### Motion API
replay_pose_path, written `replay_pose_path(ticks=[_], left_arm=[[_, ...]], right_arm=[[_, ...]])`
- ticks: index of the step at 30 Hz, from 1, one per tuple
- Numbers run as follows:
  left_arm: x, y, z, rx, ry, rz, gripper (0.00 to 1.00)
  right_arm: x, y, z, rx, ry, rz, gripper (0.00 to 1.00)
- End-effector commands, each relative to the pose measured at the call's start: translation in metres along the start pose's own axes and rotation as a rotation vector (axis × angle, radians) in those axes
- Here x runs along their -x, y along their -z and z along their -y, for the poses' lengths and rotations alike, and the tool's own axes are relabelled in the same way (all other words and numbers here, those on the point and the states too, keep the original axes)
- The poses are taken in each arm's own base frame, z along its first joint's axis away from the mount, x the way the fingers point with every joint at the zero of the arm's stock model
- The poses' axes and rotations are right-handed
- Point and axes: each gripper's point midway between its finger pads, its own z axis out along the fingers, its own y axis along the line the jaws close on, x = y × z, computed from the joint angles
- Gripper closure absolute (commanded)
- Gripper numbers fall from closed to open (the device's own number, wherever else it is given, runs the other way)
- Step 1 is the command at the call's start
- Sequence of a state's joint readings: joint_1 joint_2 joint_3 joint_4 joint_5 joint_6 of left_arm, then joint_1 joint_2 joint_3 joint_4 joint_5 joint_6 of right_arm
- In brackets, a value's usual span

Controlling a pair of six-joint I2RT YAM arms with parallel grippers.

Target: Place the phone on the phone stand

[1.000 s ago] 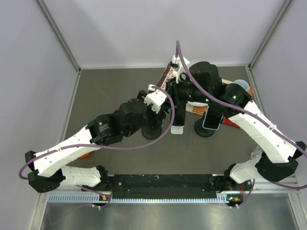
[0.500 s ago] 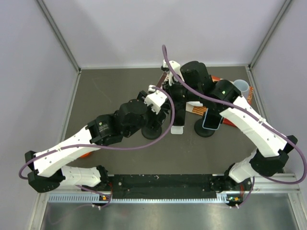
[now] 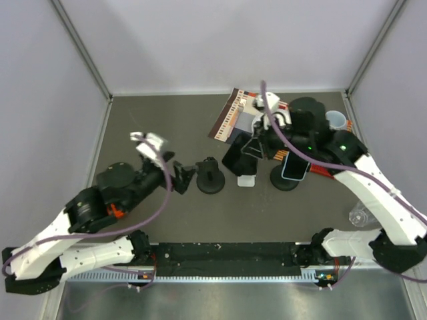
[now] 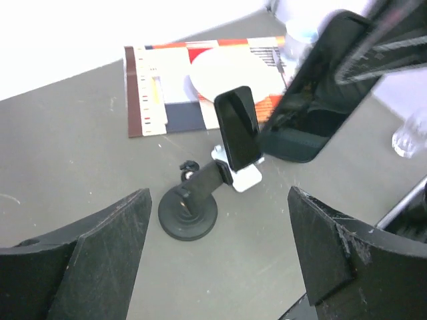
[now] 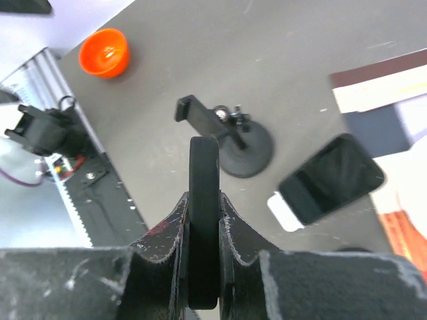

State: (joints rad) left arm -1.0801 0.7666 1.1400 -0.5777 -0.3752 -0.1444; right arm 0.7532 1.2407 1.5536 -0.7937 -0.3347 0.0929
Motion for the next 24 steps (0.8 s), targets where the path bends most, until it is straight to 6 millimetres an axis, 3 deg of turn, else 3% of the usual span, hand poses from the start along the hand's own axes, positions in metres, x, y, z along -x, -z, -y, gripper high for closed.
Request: replay_pose_path(ticks=[1,3,5,8,13,18,20,24], left_arm=[[-0.021,0.007,-0.023,0.141,0.148,-0.070,0.13],[-0.035,-0.001,-0.021,0.145,0.213,-0.127,0.15],[-0.051,-0.009,-0.031,0.199,0.257,-0.194,0.23],[-0.083,-0.023,-0.048,0.298,0.334,-0.316,0.34],[-0.077,-0.033,-0.062,0.349,0.390,-0.245,0.33],[-0.108,-0.033,-0.066,0.420,0.454,-0.334,0.31],[-0.120,-0.030,-0.071,0.464,0.474,-0.351,0.35],[-0.130,-0.039,-0.059,0.410,0.539,-0.343,0.50]], right_arm=[[0.040,0.055,-0.004,-0.049,0.210,0.235,1.00],[0.037,0.063,-0.006,-0.050,0.236,0.249,1.00],[0.032,0.066,-0.023,0.049,0.282,0.248,1.00],[0.027,0.064,-0.029,0.086,0.279,0.239,1.00],[0.020,0.043,-0.019,0.080,0.250,0.238,1.00],[0.035,0.033,-0.023,0.107,0.204,0.270,1.00],[0.038,0.031,-0.018,0.076,0.158,0.268,1.00],[0.039,0.033,-0.008,0.016,0.138,0.279,1.00]])
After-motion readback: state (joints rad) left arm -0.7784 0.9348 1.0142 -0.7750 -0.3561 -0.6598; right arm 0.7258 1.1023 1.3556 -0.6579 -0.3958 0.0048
